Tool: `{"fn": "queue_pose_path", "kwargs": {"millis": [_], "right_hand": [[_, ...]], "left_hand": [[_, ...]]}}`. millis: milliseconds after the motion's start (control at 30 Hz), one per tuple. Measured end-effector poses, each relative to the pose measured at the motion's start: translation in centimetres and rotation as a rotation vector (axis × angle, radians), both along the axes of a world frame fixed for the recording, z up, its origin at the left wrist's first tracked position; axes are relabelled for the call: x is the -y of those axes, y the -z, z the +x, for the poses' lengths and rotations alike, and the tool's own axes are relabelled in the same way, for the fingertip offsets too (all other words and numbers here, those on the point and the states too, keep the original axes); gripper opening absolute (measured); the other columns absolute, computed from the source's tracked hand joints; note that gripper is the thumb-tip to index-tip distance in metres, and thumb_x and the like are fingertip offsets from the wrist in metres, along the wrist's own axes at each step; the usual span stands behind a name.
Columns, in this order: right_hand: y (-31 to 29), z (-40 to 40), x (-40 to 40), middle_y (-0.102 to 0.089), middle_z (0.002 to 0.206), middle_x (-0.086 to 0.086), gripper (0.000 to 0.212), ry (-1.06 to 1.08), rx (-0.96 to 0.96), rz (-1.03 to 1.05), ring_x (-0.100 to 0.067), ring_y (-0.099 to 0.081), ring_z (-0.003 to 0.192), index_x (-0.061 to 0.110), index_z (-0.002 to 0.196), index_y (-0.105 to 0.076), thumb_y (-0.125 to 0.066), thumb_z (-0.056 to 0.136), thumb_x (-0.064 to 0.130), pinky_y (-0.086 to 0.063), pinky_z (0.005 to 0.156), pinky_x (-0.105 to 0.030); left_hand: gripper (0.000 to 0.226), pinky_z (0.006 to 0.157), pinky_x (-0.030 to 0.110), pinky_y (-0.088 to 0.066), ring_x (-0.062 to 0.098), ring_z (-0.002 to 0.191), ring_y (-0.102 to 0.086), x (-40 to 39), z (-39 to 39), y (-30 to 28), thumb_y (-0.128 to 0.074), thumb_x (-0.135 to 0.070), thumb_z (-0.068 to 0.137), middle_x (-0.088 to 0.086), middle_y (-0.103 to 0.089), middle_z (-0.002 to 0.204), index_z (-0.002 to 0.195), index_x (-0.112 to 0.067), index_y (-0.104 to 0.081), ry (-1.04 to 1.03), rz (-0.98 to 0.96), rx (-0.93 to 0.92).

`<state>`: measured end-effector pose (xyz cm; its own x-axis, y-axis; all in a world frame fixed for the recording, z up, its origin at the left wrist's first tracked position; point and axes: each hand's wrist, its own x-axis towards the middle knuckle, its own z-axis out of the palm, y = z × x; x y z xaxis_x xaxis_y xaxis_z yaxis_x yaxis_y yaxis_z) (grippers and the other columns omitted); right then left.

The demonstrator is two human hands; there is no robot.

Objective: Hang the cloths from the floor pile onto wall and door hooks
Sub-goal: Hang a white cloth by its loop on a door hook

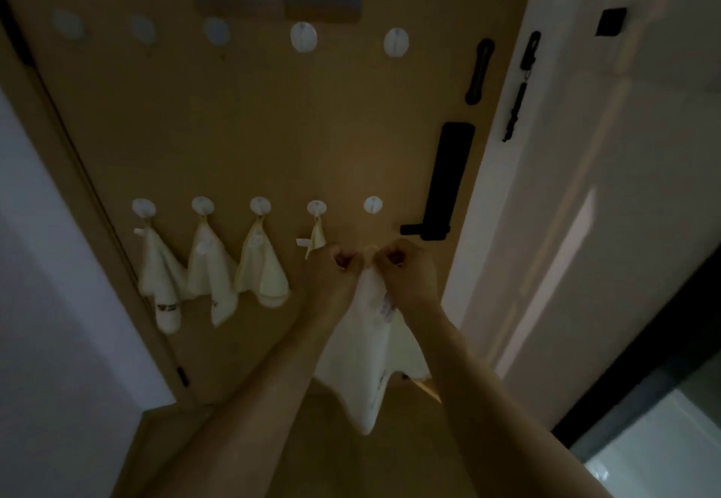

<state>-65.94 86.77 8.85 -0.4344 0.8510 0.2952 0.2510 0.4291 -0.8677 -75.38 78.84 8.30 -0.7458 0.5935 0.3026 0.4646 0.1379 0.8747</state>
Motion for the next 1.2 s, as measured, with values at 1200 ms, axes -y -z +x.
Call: {"fn": "queue_pose_path", "kwargs": {"millis": [1200], "right_hand": [[9.1,-19.8,-28.8,-0.051,0.060,0.004,0.025,0.192,0.500,-0.134,-0.009,-0.047,0.052,0.015,0.069,-0.057,-0.055,0.093,0.023,-0.023,0.038,-0.010]], "left_hand": [[0.037,0.082,0.032,-0.046,0.024,0.089,-0.065,-29.3,-17.6,8.6,-0.046,-0.034,0.100,0.012,-0.070,0.094,0.090,-0.007,-0.069,-0.002,-0.480,0.078]]}}
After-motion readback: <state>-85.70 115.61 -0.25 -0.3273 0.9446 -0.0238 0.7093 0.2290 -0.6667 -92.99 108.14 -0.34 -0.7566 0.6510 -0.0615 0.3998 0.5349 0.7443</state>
